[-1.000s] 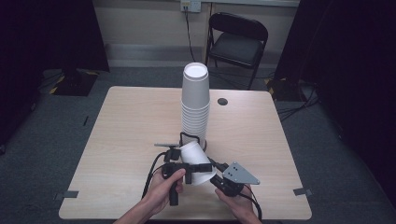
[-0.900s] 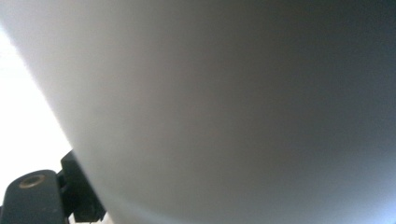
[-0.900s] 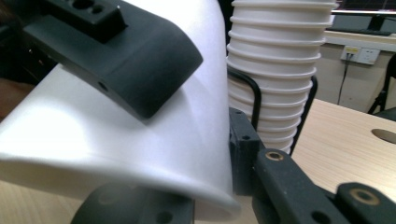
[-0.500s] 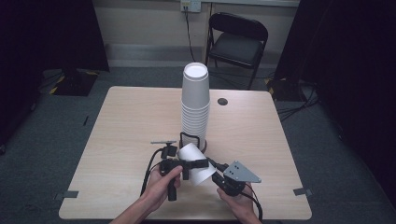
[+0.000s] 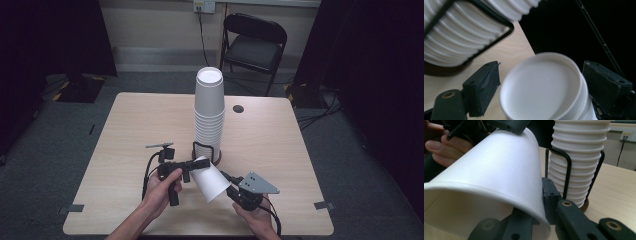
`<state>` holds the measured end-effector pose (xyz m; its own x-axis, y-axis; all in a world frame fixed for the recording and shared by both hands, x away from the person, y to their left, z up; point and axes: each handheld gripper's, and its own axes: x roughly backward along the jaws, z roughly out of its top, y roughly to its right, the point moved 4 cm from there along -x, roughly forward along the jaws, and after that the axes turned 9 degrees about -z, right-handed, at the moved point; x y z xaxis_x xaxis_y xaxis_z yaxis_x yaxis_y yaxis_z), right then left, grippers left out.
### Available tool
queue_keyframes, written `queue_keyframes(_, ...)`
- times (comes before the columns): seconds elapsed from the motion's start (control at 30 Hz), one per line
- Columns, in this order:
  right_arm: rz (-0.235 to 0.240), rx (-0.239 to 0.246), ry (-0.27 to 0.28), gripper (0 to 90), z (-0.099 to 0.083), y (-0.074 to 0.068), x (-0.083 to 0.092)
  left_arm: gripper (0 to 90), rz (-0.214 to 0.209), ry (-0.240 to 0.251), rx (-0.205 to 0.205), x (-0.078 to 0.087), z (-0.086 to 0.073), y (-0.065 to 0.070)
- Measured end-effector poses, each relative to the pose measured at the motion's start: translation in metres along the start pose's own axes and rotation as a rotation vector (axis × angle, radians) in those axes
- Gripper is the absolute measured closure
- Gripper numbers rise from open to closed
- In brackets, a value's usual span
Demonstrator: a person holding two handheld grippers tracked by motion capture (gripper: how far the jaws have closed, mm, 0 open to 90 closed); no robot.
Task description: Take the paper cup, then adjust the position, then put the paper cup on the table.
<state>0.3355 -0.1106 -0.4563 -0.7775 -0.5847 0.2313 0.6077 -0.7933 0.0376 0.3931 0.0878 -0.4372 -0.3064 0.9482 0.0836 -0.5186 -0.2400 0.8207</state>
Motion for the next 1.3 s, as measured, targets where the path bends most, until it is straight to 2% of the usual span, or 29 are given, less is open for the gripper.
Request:
queue_keyframes(0.03, 0.007, -0.003, -0.009, 86.6, -0.001, 0.001, 0.001, 15.3, 0.024, 0.012, -0.022, 0.004, 0.004, -0.001)
queue_keyframes(0.07, 0.007, -0.003, -0.009, 86.6, -0.001, 0.001, 0.001, 15.3, 0.024, 0.012, -0.022, 0.004, 0.004, -0.001)
queue_keyframes(0.13, 0.009, -0.009, -0.016, 86.6, -0.001, 0.002, 0.002, 15.3, 0.053, 0.015, -0.062, 0.008, 0.007, -0.001)
queue_keyframes(0.2, 0.009, -0.021, -0.059, 86.5, -0.004, 0.004, 0.001, 15.5, 0.091, 0.015, -0.105, 0.011, 0.009, -0.003)
queue_keyframes(0.4, 0.031, -0.037, -0.102, 86.6, -0.006, 0.004, 0.002, 15.4, 0.125, 0.037, -0.13, 0.015, 0.012, -0.01)
queue_keyframes(0.43, 0.035, -0.045, -0.126, 86.6, -0.007, 0.005, 0.002, 15.5, 0.123, 0.039, -0.146, 0.018, 0.014, -0.009)
queue_keyframes(0.53, 0.033, -0.052, -0.15, 86.6, -0.008, 0.007, 0.002, 15.6, 0.129, 0.053, -0.152, 0.019, 0.016, -0.006)
queue_keyframes(0.57, 0.025, -0.054, -0.184, 86.5, -0.009, 0.01, 0.002, 15.7, 0.126, 0.045, -0.172, 0.02, 0.017, -0.006)
queue_keyframes(0.6, 0.02, -0.056, -0.204, 86.5, -0.01, 0.011, 0.003, 15.7, 0.145, 0.039, -0.206, 0.02, 0.017, -0.004)
queue_keyframes(0.63, 0.02, -0.056, -0.204, 86.5, -0.01, 0.011, 0.003, 15.7, 0.145, 0.039, -0.206, 0.02, 0.017, -0.004)
queue_keyframes(0.73, 0.01, -0.076, -0.256, 86.5, -0.011, 0.017, 0.003, 15.7, 0.16, 0.02, -0.265, 0.019, 0.015, -0.003)
queue_keyframes(0.77, 0.009, -0.079, -0.262, 86.5, -0.011, 0.018, 0.002, 15.7, 0.181, 0.012, -0.315, 0.018, 0.014, -0.003)
queue_keyframes(0.8, 0.009, -0.079, -0.262, 86.5, -0.011, 0.018, 0.002, 15.8, 0.181, 0.012, -0.315, 0.018, 0.014, -0.003)
queue_keyframes(0.93, 0.017, -0.096, -0.292, 86.5, -0.011, 0.022, 0.001, 15.9, 0.232, 0.003, -0.453, 0.017, 0.012, -0.001)
queue_keyframes(0.97, 0.022, -0.099, -0.298, 86.5, -0.011, 0.022, 0.002, 15.9, 0.232, 0.003, -0.453, 0.017, 0.012, -0.001)
queue_keyframes(1.0, 0.022, -0.099, -0.298, 86.5, -0.011, 0.022, 0.002, 15.9, 0.235, 0.009, -0.477, 0.016, 0.011, -0.001)
queue_keyframes(1.03, 0.022, -0.098, -0.303, 86.5, -0.011, 0.022, 0.002, 15.9, 0.237, -0.006, -0.503, 0.016, 0.01, 0.0)
queue_keyframes(1.1, 0.025, -0.098, -0.318, 86.6, -0.011, 0.024, 0.001, 15.9, 0.243, -0.006, -0.529, 0.015, 0.009, 0.001)
queue_keyframes(1.17, 0.028, -0.097, -0.325, 86.5, -0.011, 0.025, 0.001, 15.9, 0.247, -0.035, -0.578, 0.014, 0.008, 0.0)
queue_keyframes(1.2, 0.03, -0.095, -0.33, 86.5, -0.011, 0.026, 0.001, 15.8, 0.247, -0.055, -0.589, 0.014, 0.008, -0.001)
queue_keyframes(1.3, 0.04, -0.099, -0.34, 86.5, -0.011, 0.029, 0.002, 15.8, 0.283, -0.092, -0.664, 0.014, 0.004, -0.003)
